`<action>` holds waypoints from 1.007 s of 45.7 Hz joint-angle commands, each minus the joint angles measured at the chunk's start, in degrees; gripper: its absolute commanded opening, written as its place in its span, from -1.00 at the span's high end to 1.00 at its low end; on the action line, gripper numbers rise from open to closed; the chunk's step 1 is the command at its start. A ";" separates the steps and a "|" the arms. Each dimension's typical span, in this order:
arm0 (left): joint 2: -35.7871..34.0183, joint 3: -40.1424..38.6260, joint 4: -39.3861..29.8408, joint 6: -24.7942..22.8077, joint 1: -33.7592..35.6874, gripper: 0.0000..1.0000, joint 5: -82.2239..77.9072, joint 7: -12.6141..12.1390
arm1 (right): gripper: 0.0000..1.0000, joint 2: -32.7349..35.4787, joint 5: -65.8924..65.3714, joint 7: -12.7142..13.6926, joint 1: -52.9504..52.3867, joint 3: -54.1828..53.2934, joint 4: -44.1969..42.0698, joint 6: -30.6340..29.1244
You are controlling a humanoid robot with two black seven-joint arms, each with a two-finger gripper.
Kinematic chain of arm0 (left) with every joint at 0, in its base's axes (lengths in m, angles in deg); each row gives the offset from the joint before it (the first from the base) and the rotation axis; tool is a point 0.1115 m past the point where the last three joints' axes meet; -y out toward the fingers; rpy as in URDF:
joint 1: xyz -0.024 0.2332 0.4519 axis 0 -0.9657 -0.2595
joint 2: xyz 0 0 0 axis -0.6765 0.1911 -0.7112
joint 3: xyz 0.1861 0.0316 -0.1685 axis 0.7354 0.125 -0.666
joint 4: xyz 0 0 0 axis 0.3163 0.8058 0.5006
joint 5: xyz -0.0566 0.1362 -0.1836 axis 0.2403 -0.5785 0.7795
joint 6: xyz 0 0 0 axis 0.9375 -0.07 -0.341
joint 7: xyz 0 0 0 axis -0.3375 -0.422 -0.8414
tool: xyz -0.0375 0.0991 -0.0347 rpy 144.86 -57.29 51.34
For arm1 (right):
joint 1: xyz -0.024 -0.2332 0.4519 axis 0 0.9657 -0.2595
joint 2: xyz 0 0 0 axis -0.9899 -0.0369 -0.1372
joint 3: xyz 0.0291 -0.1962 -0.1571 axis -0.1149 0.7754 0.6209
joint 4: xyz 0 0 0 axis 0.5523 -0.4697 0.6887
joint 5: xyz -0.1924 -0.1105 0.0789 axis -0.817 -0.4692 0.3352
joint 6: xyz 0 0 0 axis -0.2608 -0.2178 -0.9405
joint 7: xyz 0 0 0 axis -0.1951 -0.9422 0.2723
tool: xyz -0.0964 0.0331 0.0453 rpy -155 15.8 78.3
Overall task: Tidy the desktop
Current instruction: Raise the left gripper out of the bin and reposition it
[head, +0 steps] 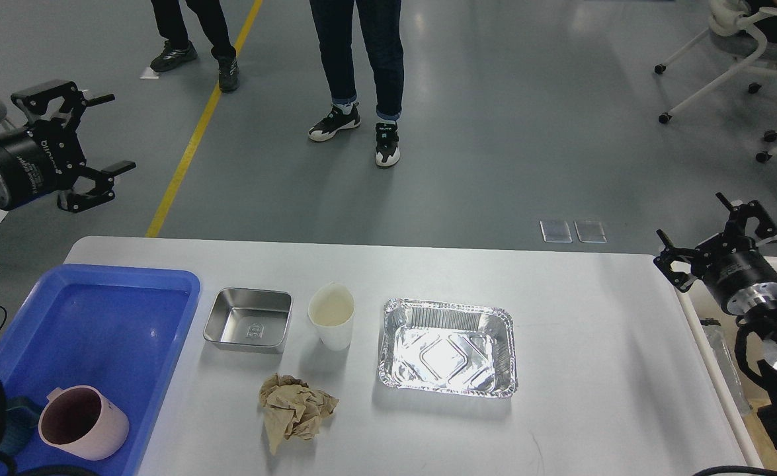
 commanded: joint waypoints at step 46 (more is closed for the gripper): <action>-5.26 30.11 4.13 10.56 -15.13 -0.94 -1.96 50.61 | -1.00 -6.67 2.20 0.00 -0.28 0.24 1.62 -3.24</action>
